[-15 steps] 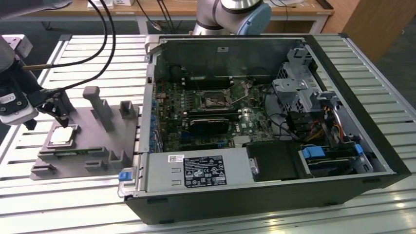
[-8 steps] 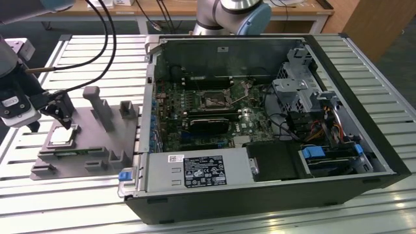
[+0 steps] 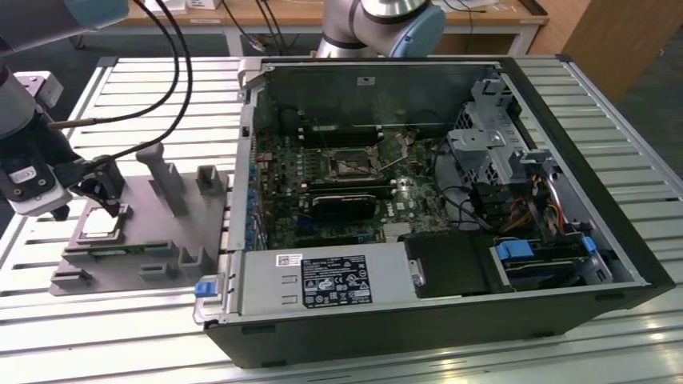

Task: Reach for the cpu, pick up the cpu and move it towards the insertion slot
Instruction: 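Pick up the cpu and move it towards the insertion slot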

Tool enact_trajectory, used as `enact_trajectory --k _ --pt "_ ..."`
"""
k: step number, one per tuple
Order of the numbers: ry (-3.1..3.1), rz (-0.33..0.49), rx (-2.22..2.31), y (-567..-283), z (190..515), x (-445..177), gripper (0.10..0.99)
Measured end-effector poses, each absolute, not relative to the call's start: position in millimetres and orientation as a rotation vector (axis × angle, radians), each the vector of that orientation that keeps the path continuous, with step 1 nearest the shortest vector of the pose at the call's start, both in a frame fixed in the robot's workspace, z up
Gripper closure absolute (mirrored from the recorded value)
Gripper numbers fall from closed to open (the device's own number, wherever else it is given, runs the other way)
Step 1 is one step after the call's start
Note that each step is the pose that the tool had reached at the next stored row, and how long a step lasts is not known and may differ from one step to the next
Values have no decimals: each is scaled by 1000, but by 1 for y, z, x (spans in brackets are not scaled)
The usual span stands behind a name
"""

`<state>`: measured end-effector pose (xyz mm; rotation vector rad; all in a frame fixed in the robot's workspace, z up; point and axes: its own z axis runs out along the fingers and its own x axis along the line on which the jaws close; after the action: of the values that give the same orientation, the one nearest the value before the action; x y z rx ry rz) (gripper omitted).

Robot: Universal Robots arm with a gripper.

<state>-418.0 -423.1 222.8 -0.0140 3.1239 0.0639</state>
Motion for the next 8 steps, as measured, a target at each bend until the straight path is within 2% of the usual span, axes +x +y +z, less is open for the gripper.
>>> enact_trajectory --k 8 --pt "3124 64 -10 -423 214 -420 369"
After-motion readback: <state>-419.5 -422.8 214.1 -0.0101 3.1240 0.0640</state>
